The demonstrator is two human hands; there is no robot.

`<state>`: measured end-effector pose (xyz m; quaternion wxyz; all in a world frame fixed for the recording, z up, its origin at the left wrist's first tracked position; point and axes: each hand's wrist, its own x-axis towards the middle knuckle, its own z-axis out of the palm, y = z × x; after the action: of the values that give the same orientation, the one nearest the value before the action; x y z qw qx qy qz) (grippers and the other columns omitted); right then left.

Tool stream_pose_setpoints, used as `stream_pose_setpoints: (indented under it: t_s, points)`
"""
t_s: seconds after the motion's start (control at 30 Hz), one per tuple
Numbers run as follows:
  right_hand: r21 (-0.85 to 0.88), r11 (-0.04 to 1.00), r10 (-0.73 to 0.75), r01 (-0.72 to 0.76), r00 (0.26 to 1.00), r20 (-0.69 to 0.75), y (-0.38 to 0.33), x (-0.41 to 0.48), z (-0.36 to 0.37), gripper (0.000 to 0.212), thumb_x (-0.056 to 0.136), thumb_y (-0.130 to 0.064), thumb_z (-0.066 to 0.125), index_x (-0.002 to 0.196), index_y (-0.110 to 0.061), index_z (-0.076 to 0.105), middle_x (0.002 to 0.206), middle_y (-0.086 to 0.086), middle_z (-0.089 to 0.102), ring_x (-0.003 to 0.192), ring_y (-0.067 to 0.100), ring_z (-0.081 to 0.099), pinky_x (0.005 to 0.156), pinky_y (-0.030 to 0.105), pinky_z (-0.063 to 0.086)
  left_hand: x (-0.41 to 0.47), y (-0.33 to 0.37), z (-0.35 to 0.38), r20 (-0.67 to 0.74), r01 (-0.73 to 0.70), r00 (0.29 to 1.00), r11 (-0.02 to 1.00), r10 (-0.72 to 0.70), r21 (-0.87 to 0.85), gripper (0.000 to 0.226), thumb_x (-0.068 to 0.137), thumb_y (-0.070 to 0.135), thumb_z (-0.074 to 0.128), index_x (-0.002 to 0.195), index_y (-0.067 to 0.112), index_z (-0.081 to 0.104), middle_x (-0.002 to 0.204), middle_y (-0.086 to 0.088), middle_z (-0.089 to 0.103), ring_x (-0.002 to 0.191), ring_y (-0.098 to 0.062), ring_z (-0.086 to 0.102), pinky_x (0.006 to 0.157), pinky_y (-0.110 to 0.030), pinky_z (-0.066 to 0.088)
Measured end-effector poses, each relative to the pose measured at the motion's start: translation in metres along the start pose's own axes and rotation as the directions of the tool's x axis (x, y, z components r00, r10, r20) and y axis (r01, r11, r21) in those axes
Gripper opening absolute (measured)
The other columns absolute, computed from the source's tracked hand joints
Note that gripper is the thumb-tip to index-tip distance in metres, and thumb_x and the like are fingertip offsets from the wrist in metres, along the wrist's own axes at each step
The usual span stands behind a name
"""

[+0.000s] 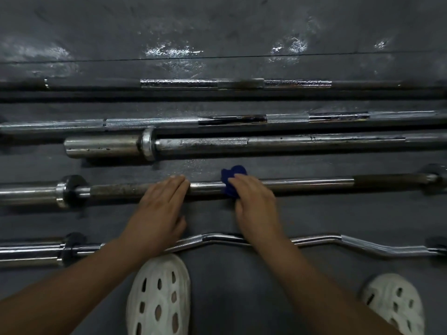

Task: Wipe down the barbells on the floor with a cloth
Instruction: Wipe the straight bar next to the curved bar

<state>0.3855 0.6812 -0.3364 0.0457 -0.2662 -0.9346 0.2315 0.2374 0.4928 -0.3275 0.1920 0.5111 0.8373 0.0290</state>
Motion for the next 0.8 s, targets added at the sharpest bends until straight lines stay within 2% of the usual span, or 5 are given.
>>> stream_pose_setpoints:
  t_s: [0.07, 0.27, 0.43, 0.6, 0.8]
  points:
    - [-0.052, 0.998, -0.025, 0.026, 0.999, 0.024, 0.016, -0.001, -0.010, 0.053, 0.071, -0.012, 0.058, 0.124, -0.016, 0.064, 0.127, 0.002, 0.065, 0.114, 0.024, 0.061, 0.093, 0.041, 0.050, -0.002, 0.000, 0.000, -0.012, -0.014, 1.000, 1.000, 0.014, 0.000, 0.077, 0.075, 0.028, 0.060, 0.146, 0.006, 0.041, 0.150, -0.015, 0.044, 0.136, -0.032, 0.042, 0.114, -0.047, 0.032]
    - [-0.007, 0.908, 0.406, -0.420, 0.881, -0.242, 0.054, -0.018, -0.033, 0.037, 0.075, -0.007, 0.057, 0.109, -0.015, 0.067, 0.106, 0.007, 0.069, 0.098, 0.031, 0.061, 0.081, 0.040, 0.047, -0.013, 0.010, -0.004, -0.055, -0.005, 0.998, 0.999, 0.002, -0.053, 0.069, 0.076, 0.032, 0.046, 0.138, 0.005, 0.051, 0.140, -0.012, 0.052, 0.127, -0.030, 0.050, 0.106, -0.043, 0.035]
    - [0.031, 0.999, -0.023, 0.022, 0.999, 0.038, 0.018, -0.024, -0.013, 0.049, 0.068, -0.007, 0.057, 0.116, -0.013, 0.067, 0.116, 0.004, 0.069, 0.103, 0.026, 0.063, 0.089, 0.041, 0.052, -0.016, 0.016, -0.002, -0.057, -0.004, 0.998, 0.998, 0.000, -0.069, 0.064, 0.073, 0.030, 0.050, 0.133, 0.009, 0.053, 0.132, -0.010, 0.055, 0.117, -0.031, 0.052, 0.104, -0.042, 0.036]
    - [-0.003, 0.934, 0.350, -0.357, 0.918, -0.188, 0.017, -0.038, -0.008, 0.038, 0.071, -0.006, 0.064, 0.107, -0.016, 0.068, 0.106, 0.002, 0.068, 0.097, 0.025, 0.063, 0.078, 0.039, 0.050, -0.022, 0.010, 0.001, -0.019, -0.001, 1.000, 0.998, 0.000, -0.058, 0.063, 0.074, 0.034, 0.047, 0.134, 0.013, 0.052, 0.134, -0.008, 0.056, 0.118, -0.028, 0.053, 0.104, -0.040, 0.035]
    - [0.026, 1.000, -0.014, 0.011, 0.992, 0.125, -0.058, -0.022, 0.017, 0.054, 0.070, -0.019, 0.064, 0.123, -0.023, 0.060, 0.123, -0.003, 0.061, 0.109, 0.020, 0.056, 0.087, 0.040, 0.049, -0.021, 0.017, 0.004, 0.025, 0.033, 0.999, 0.997, -0.031, -0.064, 0.067, 0.074, 0.039, 0.044, 0.136, 0.014, 0.051, 0.131, -0.006, 0.059, 0.112, -0.027, 0.056, 0.099, -0.042, 0.038]
